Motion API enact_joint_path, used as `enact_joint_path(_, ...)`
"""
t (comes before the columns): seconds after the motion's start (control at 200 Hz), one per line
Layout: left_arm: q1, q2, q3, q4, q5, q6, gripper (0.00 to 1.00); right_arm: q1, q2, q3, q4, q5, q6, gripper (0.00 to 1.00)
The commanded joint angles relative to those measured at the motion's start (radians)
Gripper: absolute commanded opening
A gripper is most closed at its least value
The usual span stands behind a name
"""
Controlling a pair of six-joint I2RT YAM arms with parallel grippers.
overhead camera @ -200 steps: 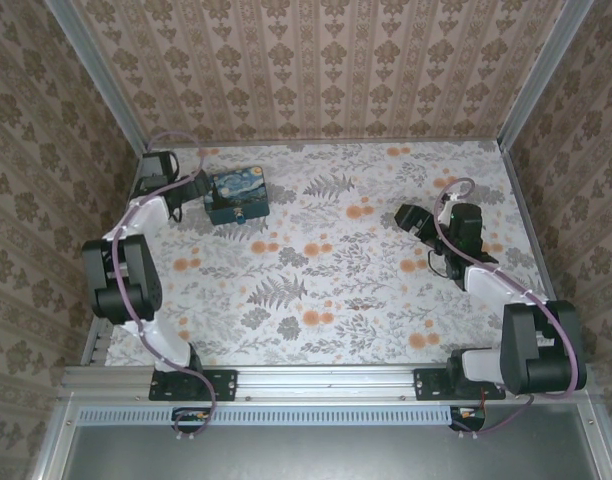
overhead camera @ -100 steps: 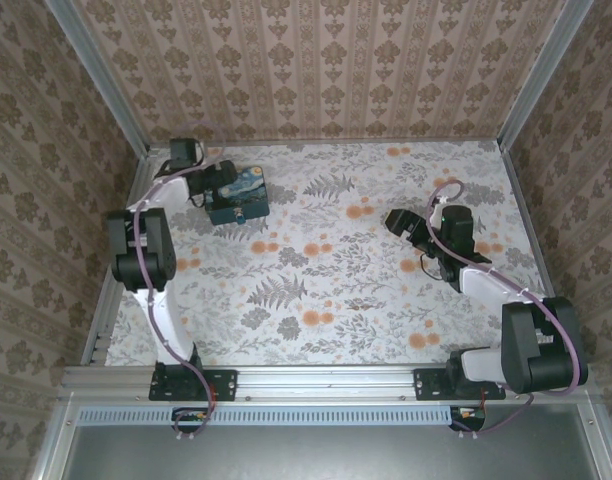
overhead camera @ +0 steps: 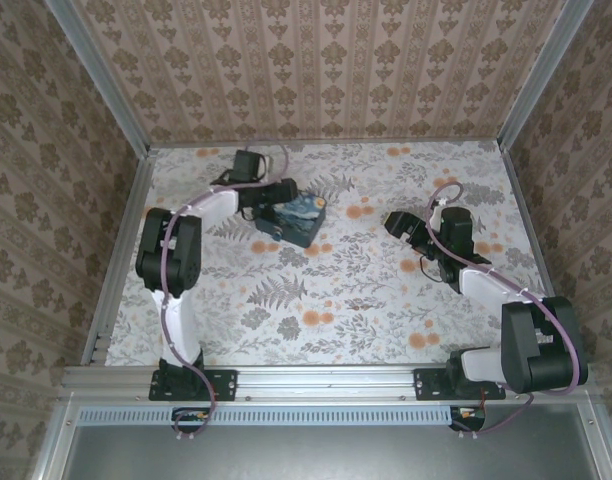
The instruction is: Unlock a padlock with a key
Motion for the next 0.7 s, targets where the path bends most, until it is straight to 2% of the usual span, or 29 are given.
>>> enact_joint_path(0.0,-0.056,-0.079,-0.083,0.062,-0.028,-0.101,1.0,0.02,-0.001,0.01,-0.029,-0.04,0.02,0.95)
enact_joint_path(0.1,-0.067,-0.106,-0.152,0.104,-0.051,-0.157,1.0,0.053,0.0,0.005,-0.043,-0.041,0.029,0.95)
enact_joint_path(0.145,-0.102,-0.119,-0.179,0.125,-0.051,-0.181,1.0,0.074,0.002,0.001,-0.042,-0.042,0.033,0.95)
enact_joint_path(0.33,-0.144,-0.176,-0.278,0.213,-0.026,-0.227,1.0,0.162,0.028,-0.031,-0.003,-0.006,0.065,0.95)
enact_joint_path(0.695,-0.27,-0.266,-0.381,0.269,-0.061,-0.286,1.0,0.226,0.137,-0.03,0.12,-0.024,0.175,0.94)
